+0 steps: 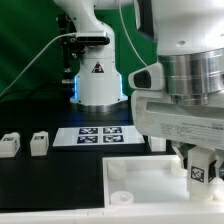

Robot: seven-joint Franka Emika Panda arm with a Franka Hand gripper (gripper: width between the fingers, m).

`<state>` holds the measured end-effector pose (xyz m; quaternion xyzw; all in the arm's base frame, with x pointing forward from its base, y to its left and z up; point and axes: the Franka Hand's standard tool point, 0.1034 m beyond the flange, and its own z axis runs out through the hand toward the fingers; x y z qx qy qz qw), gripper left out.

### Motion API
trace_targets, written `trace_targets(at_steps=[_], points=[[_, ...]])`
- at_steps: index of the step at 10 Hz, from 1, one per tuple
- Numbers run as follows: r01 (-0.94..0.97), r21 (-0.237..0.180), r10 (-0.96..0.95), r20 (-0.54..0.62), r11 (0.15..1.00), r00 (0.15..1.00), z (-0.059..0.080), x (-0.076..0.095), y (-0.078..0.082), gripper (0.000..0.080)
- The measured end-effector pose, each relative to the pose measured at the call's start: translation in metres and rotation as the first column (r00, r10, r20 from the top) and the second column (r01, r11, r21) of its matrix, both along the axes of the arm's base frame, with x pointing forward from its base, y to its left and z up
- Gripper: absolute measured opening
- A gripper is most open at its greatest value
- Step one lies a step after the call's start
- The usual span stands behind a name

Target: Assemble one leg

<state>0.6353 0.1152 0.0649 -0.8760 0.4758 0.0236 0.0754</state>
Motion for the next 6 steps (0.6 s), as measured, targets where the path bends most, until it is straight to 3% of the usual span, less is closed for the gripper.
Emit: trace_targets(at_steps=[3, 5, 6], points=[[0.382, 0.078, -0.380, -0.044, 0.921, 0.924, -0.0022, -0.0032, -0.0006, 0.0297], [0.397, 0.078, -0.395, -0.046, 0.914, 0.918, -0.0025, -0.0035, 0.0008, 0.0297], [0.355, 0.078, -0.354, -0.036, 0.931, 0.935, -0.0029, -0.0037, 0.0008, 0.0370]])
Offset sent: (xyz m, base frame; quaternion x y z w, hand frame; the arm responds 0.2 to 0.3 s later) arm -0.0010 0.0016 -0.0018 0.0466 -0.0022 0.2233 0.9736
